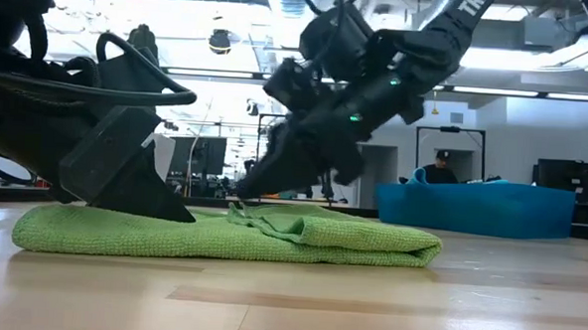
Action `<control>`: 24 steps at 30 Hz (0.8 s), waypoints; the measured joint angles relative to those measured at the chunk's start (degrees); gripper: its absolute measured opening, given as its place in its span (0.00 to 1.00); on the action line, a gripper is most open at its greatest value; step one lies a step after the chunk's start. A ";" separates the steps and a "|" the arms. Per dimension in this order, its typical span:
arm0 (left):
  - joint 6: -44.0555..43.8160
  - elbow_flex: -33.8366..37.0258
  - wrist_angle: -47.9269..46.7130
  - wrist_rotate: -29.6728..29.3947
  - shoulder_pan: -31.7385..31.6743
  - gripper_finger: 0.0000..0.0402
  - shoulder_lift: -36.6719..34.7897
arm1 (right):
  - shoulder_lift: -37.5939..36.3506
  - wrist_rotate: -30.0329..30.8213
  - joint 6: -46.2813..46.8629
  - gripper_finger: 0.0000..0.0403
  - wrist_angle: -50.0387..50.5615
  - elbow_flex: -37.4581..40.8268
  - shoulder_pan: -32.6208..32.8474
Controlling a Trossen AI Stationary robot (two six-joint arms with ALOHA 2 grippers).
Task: Fold microfiber towels
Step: Fold the green microfiber cloth
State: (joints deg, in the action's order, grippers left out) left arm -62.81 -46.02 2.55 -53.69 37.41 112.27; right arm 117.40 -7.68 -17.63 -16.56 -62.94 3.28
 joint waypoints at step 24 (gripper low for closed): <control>0.00 0.02 -0.02 0.28 0.17 0.02 0.04 | 2.52 0.26 0.65 0.33 1.27 -1.51 -0.32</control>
State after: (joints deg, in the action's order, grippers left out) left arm -62.81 -46.00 2.52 -53.41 37.58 112.31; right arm 119.92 -7.42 -16.98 -15.28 -64.45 2.96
